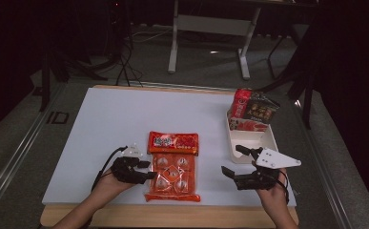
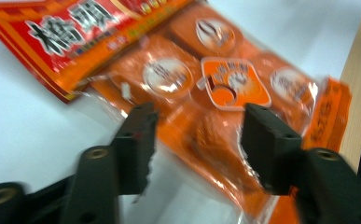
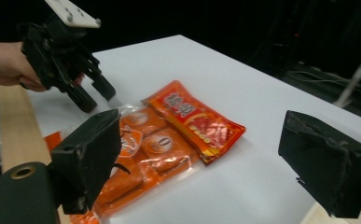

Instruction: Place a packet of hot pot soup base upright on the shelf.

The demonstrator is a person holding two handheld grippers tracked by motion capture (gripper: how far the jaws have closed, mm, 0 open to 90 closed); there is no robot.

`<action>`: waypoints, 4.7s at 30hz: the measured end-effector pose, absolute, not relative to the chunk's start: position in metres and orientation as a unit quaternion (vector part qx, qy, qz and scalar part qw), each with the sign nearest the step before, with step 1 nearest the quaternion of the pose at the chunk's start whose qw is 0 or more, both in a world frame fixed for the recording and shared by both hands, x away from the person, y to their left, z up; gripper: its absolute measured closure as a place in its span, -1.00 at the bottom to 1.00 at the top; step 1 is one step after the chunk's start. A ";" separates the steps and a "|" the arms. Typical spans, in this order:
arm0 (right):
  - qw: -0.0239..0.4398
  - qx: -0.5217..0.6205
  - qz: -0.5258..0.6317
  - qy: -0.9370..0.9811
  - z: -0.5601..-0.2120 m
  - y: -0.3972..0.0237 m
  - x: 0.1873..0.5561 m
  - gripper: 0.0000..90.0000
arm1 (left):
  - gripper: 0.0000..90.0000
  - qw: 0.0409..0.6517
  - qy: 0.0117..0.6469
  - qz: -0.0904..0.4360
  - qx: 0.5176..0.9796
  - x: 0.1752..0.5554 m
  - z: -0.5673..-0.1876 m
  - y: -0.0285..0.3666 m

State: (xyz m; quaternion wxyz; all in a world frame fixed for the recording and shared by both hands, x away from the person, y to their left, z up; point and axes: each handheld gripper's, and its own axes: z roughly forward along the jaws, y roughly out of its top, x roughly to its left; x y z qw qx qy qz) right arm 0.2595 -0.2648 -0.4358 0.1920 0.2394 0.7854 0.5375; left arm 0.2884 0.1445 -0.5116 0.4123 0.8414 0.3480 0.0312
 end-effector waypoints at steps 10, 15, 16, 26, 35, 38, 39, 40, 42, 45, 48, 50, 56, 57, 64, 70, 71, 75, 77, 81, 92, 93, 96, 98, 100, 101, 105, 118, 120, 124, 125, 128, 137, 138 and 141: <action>0.189 0.256 0.537 0.781 -0.433 -0.264 0.258 -0.76 | -0.29 0.428 0.364 0.043 0.826 0.308 -0.504 0.153; 0.192 0.254 0.537 0.781 -0.435 -0.262 0.257 -0.77 | -0.30 0.424 0.376 0.052 0.822 0.327 -0.504 0.156; 0.192 0.254 0.537 0.781 -0.435 -0.262 0.257 -0.77 | -0.30 0.424 0.376 0.052 0.822 0.327 -0.504 0.156; 0.183 0.252 0.522 0.794 -0.438 -0.258 0.256 -0.70 | -0.27 0.401 0.399 0.072 0.821 0.359 -0.516 0.159; 0.181 0.247 0.525 0.794 -0.439 -0.257 0.255 -0.70 | -0.21 0.393 0.413 0.071 0.818 0.380 -0.530 0.157; 0.179 0.247 0.525 0.795 -0.439 -0.256 0.255 -0.70 | -0.15 0.389 0.416 0.070 0.819 0.386 -0.535 0.155; 0.179 0.246 0.525 0.795 -0.440 -0.256 0.255 -0.70 | -0.15 0.389 0.416 0.067 0.819 0.388 -0.536 0.155; 0.178 0.245 0.524 0.796 -0.440 -0.256 0.255 -0.70 | -0.11 0.390 0.418 0.065 0.818 0.389 -0.539 0.155; 0.176 0.243 0.524 0.797 -0.440 -0.255 0.255 -0.70 | -0.03 0.389 0.419 0.060 0.818 0.391 -0.542 0.153; 0.178 0.241 0.522 0.798 -0.441 -0.254 0.255 -0.70 | 0.05 0.387 0.414 0.050 0.822 0.393 -0.547 0.148; 0.173 0.238 0.520 0.802 -0.442 -0.253 0.255 -0.70 | 0.22 0.394 0.405 0.038 0.824 0.393 -0.548 0.142; 0.172 0.238 0.520 0.802 -0.442 -0.253 0.255 -0.69 | 0.32 0.399 0.404 0.027 0.823 0.395 -0.549 0.139; 0.170 0.237 0.520 0.803 -0.442 -0.252 0.255 -0.69 | 0.57 0.402 0.389 0.017 0.829 0.395 -0.548 0.129; 0.170 0.238 0.519 0.803 -0.442 -0.251 0.255 -0.69 | 0.65 0.400 0.390 0.021 0.829 0.394 -0.548 0.126; 0.165 0.237 0.518 0.805 -0.443 -0.251 0.256 -0.68 | 0.96 0.389 0.382 0.033 0.838 0.390 -0.545 0.121; 0.163 0.236 0.517 0.807 -0.443 -0.250 0.256 -0.67 | 0.98 0.389 0.378 0.051 0.838 0.386 -0.534 0.120; 0.163 0.235 0.516 0.808 -0.443 -0.250 0.256 -0.66 | 0.98 0.402 0.375 0.051 0.834 0.384 -0.525 0.122; 0.158 0.235 0.515 0.809 -0.443 -0.249 0.257 -0.61 | 0.98 0.410 0.368 0.056 0.832 0.380 -0.516 0.123; 0.156 0.237 0.518 0.807 -0.443 -0.249 0.257 -0.61 | 0.98 0.415 0.367 0.061 0.830 0.377 -0.508 0.123; 0.159 0.238 0.520 0.805 -0.442 -0.250 0.256 -0.61 | 0.98 0.426 0.363 0.064 0.826 0.371 -0.495 0.123; 0.156 0.238 0.523 0.804 -0.438 -0.250 0.254 -0.53 | 0.98 0.448 0.345 0.083 0.820 0.349 -0.465 0.121; 0.157 0.238 0.522 0.804 -0.438 -0.250 0.254 -0.53 | 0.98 0.450 0.343 0.084 0.820 0.348 -0.463 0.121; 0.156 0.235 0.521 0.806 -0.438 -0.250 0.253 -0.53 | 0.98 0.458 0.335 0.086 0.819 0.342 -0.456 0.120; 0.154 0.235 0.524 0.804 -0.437 -0.250 0.253 -0.53 | 0.98 0.457 0.330 0.092 0.821 0.338 -0.451 0.119; 0.155 0.235 0.525 0.803 -0.436 -0.250 0.253 -0.53 | 0.98 0.461 0.325 0.093 0.821 0.336 -0.448 0.118; 0.155 0.236 0.526 0.802 -0.435 -0.250 0.252 -0.54 | 0.98 0.460 0.325 0.093 0.821 0.334 -0.446 0.118; 0.153 0.236 0.526 0.803 -0.435 -0.251 0.253 -0.54 | 0.98 0.464 0.312 0.095 0.823 0.328 -0.437 0.115; 0.146 0.246 0.542 0.790 -0.425 -0.256 0.254 -0.63 | 0.99 0.526 0.216 0.088 0.818 0.288 -0.401 0.101; 0.142 0.245 0.545 0.790 -0.423 -0.254 0.255 -0.67 | 0.99 0.536 0.201 0.088 0.815 0.283 -0.395 0.100; 0.119 0.234 0.551 0.792 -0.423 -0.249 0.257 -0.66 | 0.99 0.544 0.184 0.087 0.814 0.277 -0.388 0.096; 0.110 0.230 0.553 0.794 -0.422 -0.247 0.258 -0.64 | 0.99 0.544 0.179 0.088 0.815 0.276 -0.385 0.093; 0.092 0.217 0.559 0.795 -0.420 -0.239 0.265 -0.47 | 0.99 0.544 0.175 0.092 0.815 0.276 -0.384 0.090; 0.048 0.201 0.537 0.818 -0.423 -0.234 0.283 0.44 | 0.99 0.545 0.170 0.081 0.817 0.276 -0.388 0.083; 0.048 0.201 0.537 0.818 -0.423 -0.234 0.283 0.44 | 0.99 0.543 0.169 0.080 0.819 0.276 -0.388 0.083; 0.048 0.204 0.522 0.827 -0.427 -0.232 0.286 0.73 | 0.99 0.539 0.166 0.077 0.822 0.275 -0.389 0.081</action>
